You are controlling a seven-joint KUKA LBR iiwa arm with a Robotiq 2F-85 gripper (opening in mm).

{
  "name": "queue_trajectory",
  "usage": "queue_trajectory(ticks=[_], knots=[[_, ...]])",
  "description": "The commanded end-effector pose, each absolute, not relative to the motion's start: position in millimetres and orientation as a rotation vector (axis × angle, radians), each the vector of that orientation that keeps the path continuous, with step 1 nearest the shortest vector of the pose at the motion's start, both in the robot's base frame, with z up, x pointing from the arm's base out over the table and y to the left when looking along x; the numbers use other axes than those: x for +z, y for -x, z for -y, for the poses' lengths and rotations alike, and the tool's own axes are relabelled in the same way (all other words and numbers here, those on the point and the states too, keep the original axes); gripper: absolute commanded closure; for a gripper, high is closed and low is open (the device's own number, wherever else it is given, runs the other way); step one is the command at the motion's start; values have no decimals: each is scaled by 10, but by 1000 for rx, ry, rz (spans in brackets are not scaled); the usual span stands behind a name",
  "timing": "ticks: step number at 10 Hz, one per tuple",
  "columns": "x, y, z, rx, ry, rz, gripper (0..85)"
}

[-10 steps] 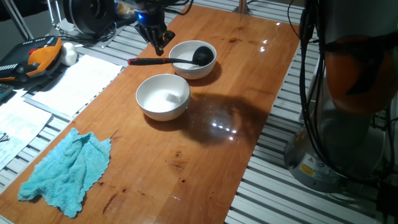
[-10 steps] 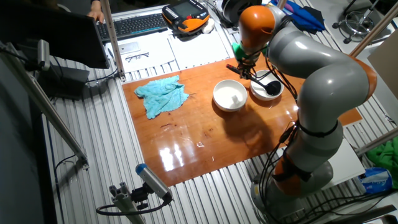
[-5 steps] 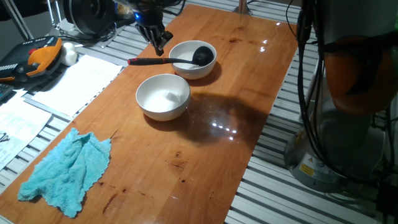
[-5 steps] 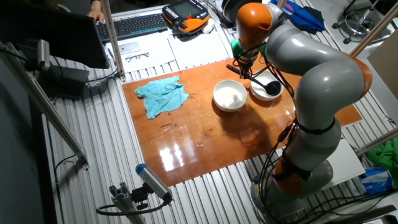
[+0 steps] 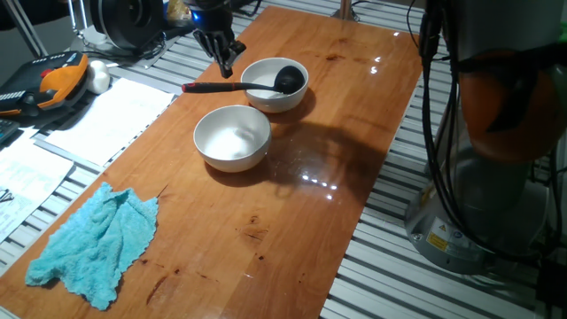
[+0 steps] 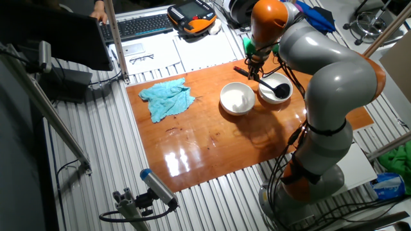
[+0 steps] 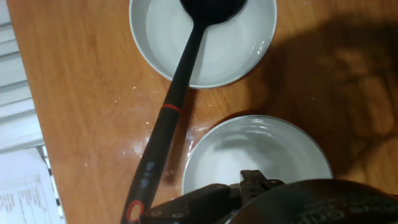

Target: Scoop water with a large spoon from one bowl to another

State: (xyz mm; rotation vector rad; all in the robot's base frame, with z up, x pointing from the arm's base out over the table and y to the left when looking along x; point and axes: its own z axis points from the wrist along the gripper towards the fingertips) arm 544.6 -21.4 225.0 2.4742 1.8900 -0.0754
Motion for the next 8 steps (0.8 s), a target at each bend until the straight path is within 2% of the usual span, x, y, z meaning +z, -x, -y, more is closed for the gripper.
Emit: queue_trajectory(ticks=[1,8], knots=[[2257,-5454,231,-72,-2502,-1867,850],[2183,-5686,385,-121,-2590,-1688,850]])
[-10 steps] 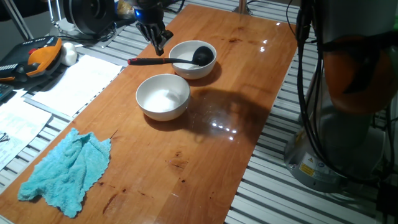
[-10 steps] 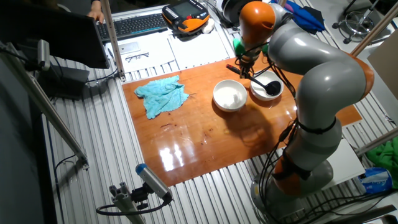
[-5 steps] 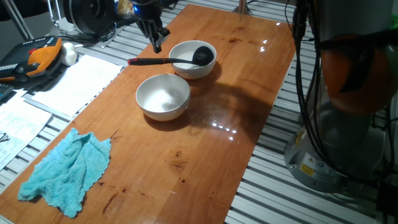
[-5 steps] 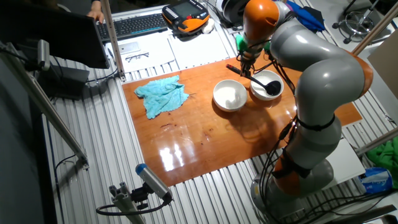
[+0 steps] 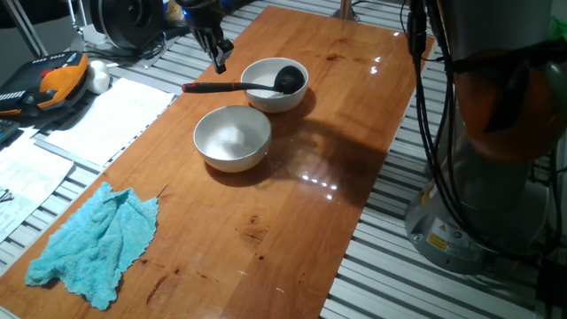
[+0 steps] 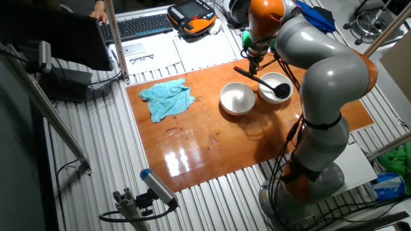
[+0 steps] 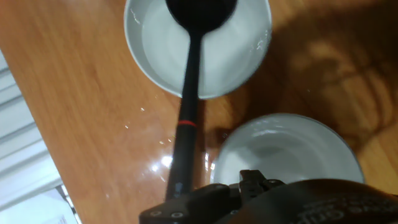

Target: Scoop water with a large spoon from one bowl to another

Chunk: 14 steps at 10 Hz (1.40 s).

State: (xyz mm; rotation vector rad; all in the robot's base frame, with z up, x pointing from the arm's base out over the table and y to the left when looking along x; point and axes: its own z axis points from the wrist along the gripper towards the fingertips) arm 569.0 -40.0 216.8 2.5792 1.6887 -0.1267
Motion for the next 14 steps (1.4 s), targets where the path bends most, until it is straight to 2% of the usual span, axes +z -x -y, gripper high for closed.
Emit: queue_trajectory(ticks=[1,9,14], knots=[[2129,-5711,420,-135,-2567,-1687,850],[1868,-5870,625,-88,-2579,-1678,850],[1840,-5898,655,-187,-2533,-1513,850]])
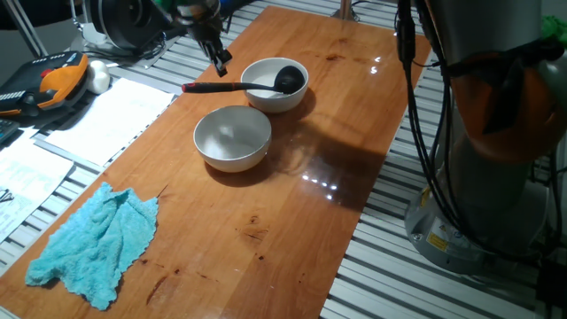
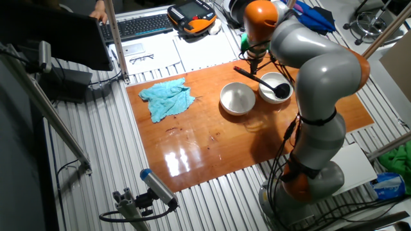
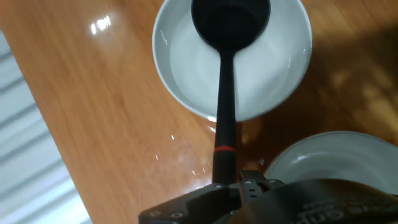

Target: Scoop water with a large spoon from one bowl to another

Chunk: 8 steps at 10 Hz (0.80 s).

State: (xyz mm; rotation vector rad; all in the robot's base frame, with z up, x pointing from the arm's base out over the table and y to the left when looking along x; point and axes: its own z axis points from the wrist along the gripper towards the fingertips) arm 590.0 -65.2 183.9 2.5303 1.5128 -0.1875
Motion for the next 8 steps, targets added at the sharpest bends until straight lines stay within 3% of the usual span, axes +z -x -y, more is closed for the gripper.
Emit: queue_trajectory(ticks=[1,8], knots=[[1833,-5901,660,-199,-2520,-1505,850],[1802,-5916,676,-214,-2521,-1527,850]])
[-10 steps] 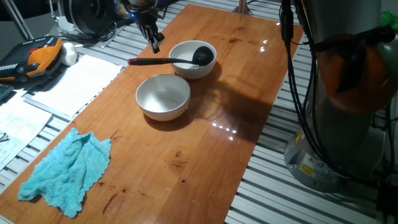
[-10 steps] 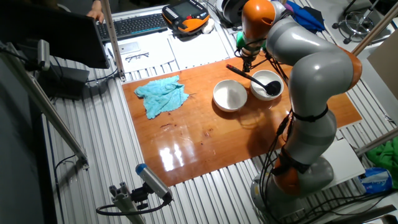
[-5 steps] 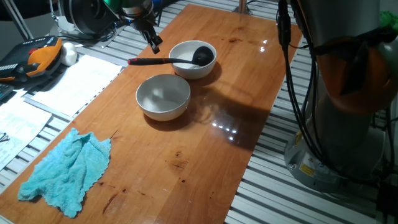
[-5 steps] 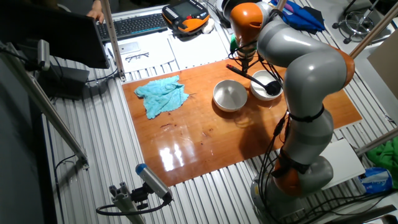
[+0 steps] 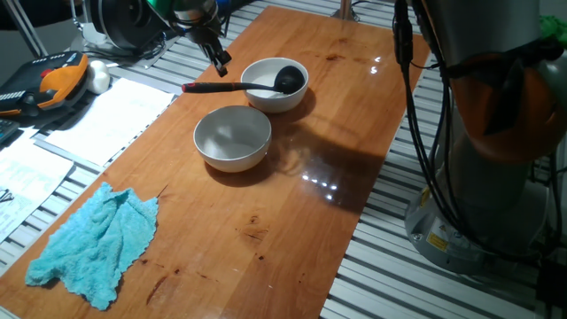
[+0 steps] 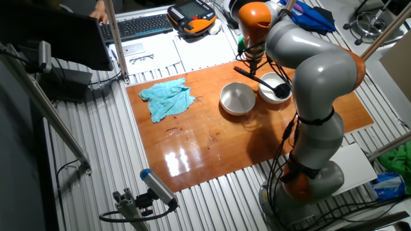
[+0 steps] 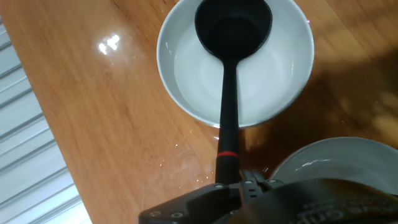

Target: Scoop water with a large spoon from one bowl to another

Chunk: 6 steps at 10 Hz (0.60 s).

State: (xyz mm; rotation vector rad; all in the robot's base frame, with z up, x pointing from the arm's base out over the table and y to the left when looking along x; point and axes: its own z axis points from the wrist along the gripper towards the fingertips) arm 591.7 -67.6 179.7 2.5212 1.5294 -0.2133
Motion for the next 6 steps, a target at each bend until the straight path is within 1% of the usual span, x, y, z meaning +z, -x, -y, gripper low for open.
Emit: queue_trajectory(ticks=[1,6], knots=[[1785,-5923,679,-212,-2522,-1530,850],[1690,-5962,687,-207,-2520,-1535,850]])
